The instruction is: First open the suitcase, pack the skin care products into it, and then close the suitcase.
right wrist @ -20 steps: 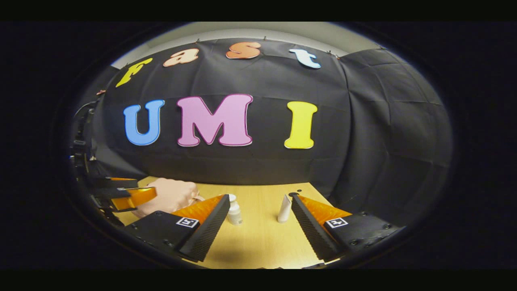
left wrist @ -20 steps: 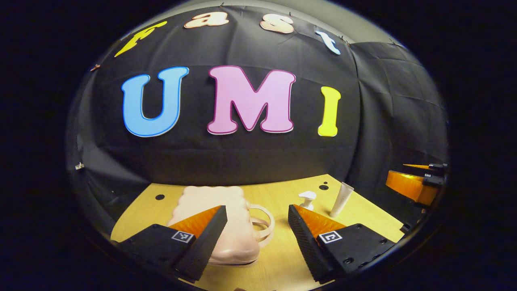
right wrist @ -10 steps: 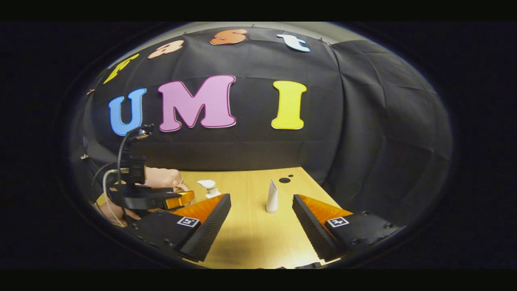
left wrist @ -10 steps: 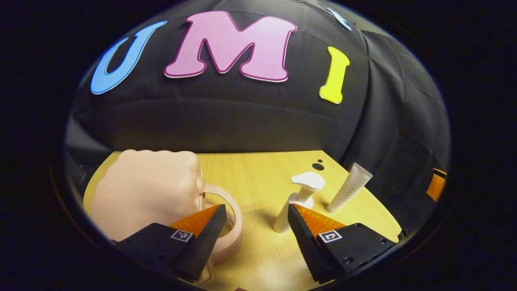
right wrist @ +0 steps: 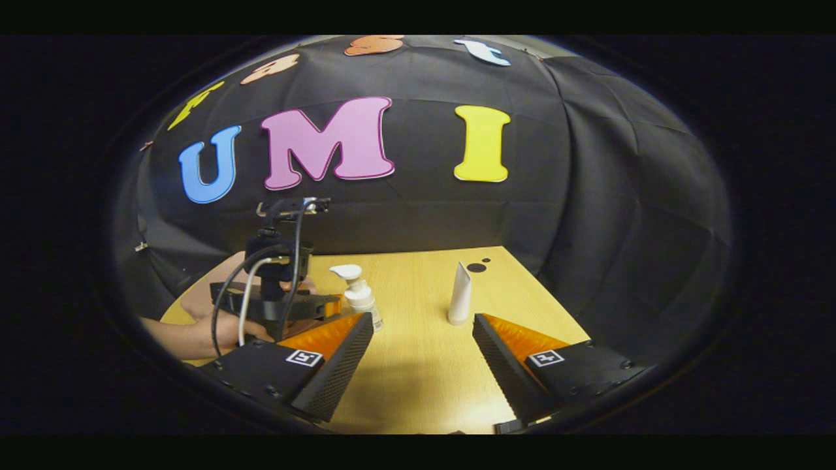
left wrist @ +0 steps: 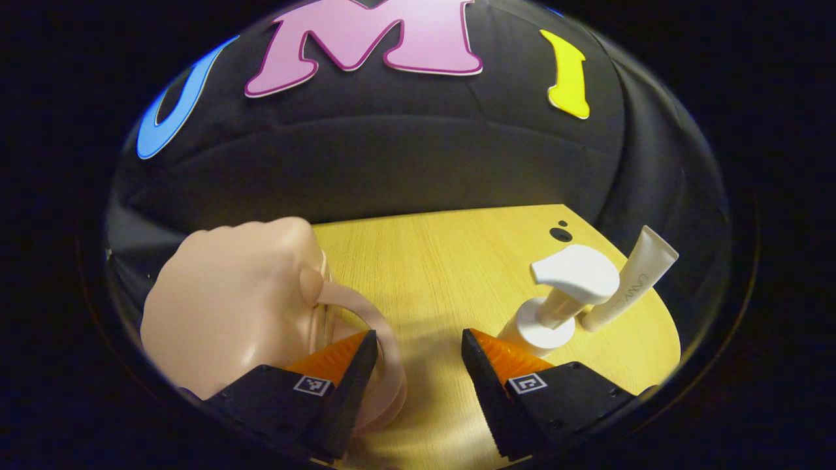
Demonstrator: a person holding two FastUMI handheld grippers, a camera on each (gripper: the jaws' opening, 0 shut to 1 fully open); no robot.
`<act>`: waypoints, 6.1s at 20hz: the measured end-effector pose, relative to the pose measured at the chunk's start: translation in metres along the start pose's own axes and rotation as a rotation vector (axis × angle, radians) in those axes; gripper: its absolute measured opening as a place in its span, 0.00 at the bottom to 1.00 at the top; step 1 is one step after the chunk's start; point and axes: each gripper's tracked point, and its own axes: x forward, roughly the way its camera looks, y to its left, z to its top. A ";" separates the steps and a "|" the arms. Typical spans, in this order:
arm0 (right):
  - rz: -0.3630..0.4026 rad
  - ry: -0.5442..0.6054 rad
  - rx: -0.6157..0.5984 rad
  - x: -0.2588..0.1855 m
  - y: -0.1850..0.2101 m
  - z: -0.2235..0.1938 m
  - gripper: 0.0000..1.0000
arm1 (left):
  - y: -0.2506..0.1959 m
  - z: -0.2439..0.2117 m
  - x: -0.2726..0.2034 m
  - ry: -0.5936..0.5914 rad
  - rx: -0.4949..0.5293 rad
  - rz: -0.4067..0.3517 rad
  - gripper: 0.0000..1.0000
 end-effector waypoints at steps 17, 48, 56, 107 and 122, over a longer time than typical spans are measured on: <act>0.022 0.009 0.013 -0.003 0.016 -0.003 0.98 | 0.037 0.057 -0.037 0.019 -0.113 0.029 0.12; 0.089 0.111 -0.138 -0.012 0.112 -0.070 0.97 | 0.595 -0.038 -0.022 0.082 -0.233 0.425 0.09; 0.073 0.034 -0.088 0.005 0.114 -0.039 0.97 | 0.595 0.032 -0.096 -0.140 -0.230 0.458 0.74; -0.171 -0.020 0.043 0.218 -0.080 -0.052 0.96 | -0.094 0.044 -0.013 -0.330 0.015 -0.322 0.64; -0.067 0.035 -0.082 0.222 -0.056 -0.074 0.41 | -0.026 0.017 -0.065 -0.292 -0.101 -0.228 0.63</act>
